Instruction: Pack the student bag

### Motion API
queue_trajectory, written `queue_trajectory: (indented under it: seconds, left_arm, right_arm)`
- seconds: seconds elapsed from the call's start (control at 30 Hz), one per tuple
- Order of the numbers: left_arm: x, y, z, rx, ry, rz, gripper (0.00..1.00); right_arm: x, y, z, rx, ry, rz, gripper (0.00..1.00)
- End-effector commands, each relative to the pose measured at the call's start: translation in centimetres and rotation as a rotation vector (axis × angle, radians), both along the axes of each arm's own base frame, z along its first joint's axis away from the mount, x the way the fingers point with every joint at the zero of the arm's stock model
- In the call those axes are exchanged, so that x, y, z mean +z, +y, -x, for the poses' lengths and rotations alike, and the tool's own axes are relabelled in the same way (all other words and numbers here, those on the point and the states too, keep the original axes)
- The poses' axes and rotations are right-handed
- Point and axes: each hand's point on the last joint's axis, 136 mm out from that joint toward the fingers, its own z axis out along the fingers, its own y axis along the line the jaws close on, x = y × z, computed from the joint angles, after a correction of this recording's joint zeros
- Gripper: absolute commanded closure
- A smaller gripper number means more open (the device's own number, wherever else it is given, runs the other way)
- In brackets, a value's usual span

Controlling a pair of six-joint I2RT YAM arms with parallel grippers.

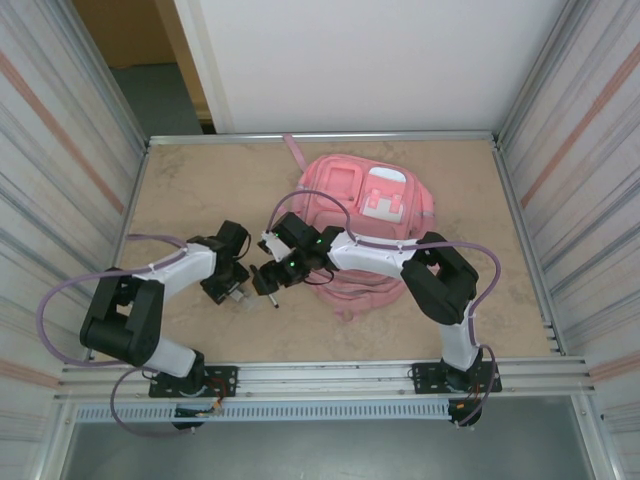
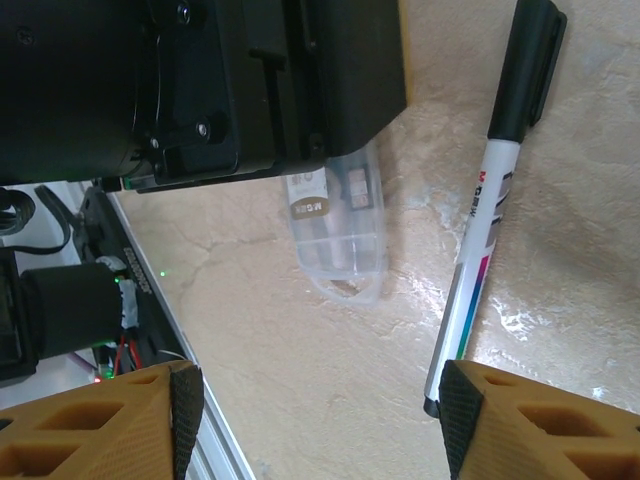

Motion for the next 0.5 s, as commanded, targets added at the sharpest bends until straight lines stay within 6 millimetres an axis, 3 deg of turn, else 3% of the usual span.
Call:
queue_trajectory:
  seconds: [0.0,0.23,0.47]
  left_arm:
    - [-2.3,-0.2,0.9,0.025,0.025,0.031,0.53]
    - [0.4,0.0,1.3,0.010,-0.035,0.059,0.54]
    - [3.3,-2.1,1.1,-0.060,-0.084,0.190,0.53]
  right_arm:
    - [1.4,-0.2,0.8,0.011,-0.003,-0.021,0.35]
    - [1.2,-0.6,0.0,-0.021,0.019,-0.010,0.31]
    - [1.9,-0.6,-0.8,-0.041,0.053,-0.042,0.28]
